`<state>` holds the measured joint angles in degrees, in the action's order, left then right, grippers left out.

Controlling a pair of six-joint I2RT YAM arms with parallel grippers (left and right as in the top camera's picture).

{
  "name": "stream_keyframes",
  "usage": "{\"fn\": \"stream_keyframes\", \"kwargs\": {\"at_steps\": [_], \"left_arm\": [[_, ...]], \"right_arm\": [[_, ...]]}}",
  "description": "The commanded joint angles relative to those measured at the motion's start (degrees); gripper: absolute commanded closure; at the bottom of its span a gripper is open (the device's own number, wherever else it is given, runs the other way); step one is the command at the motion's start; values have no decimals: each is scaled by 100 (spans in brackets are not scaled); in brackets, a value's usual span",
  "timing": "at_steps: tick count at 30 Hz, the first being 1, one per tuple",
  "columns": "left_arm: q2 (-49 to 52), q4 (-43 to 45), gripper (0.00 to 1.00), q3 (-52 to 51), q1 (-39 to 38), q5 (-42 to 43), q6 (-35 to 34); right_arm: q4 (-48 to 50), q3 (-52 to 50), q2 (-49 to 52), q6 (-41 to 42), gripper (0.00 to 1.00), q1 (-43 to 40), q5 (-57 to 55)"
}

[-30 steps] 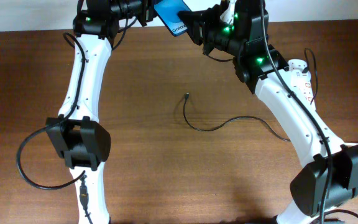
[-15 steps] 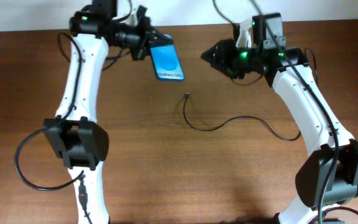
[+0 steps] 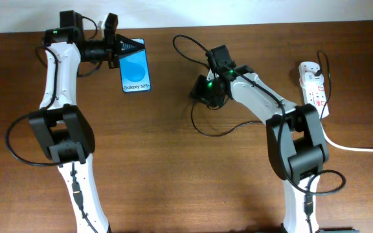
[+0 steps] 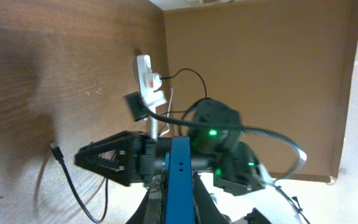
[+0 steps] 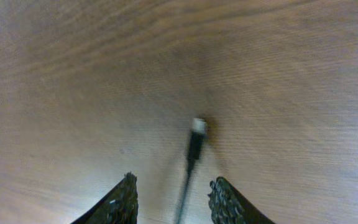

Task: Plug charger to phone and switch on socket
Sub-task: 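Lower the right gripper to the cable plug and grasp it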

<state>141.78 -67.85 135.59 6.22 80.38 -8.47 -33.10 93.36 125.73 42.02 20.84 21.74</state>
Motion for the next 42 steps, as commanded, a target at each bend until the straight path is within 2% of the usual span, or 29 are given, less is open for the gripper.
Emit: {"fn": "stream_keyframes", "kwargs": {"at_steps": [1,4,6,8,10,11,14,17,18,20,23,26,27,29,30,32,37,40,42], "left_arm": [[-107,7,100,42,173,278,127],[-107,7,100,42,168,79,127],[-107,2,100,42,168,72,125],[-107,-24,100,42,168,-142,125],[-107,-133,100,42,168,-225,122],[-107,-146,100,42,173,-225,35],[-109,-236,100,42,173,-170,20],[-109,-273,100,42,173,295,22],[-109,-275,100,42,170,302,22],[-109,-280,100,42,166,382,22],[-109,-280,100,42,13,737,24],[-109,-273,100,42,-168,981,22],[-109,-273,100,42,-223,981,22],[-109,-271,100,42,-260,979,24],[-109,-273,100,42,-260,979,22],[-109,-271,100,42,-258,970,22],[-109,-273,100,42,-260,968,22],[-109,-273,100,42,-260,968,22],[-109,-273,100,42,-260,970,22]], "right_arm": [[142,-15,286,608,60,48,431],[190,-15,404,656,61,48,485],[210,-15,516,656,65,48,595],[205,-15,525,621,75,46,597],[164,-15,518,315,95,-4,785],[160,-13,483,57,96,-72,1047],[-332,-9,-232,-1867,96,-271,2393],[-1408,-9,-1714,-3692,96,-334,3338],[-1711,-9,-2181,-4081,96,-334,3434],[-2028,-9,-2708,-4332,96,-334,3528],[-2614,-9,-3397,-4330,96,-334,3558],[-2697,-92,-3407,-4116,96,-334,3676],[-2446,-227,-3407,-3792,96,-332,3556],[-1891,-787,-3355,-2658,96,-319,2090],[-1526,-1224,-3250,-2295,96,-317,1443],[-1027,-1722,-2892,-2173,96,-319,1294],[-509,-1766,-1464,-1639,87,-199,560],[-308,-1766,-1119,-1397,69,-195,564],[-321,-1766,-1091,-1231,50,-192,560]]}}
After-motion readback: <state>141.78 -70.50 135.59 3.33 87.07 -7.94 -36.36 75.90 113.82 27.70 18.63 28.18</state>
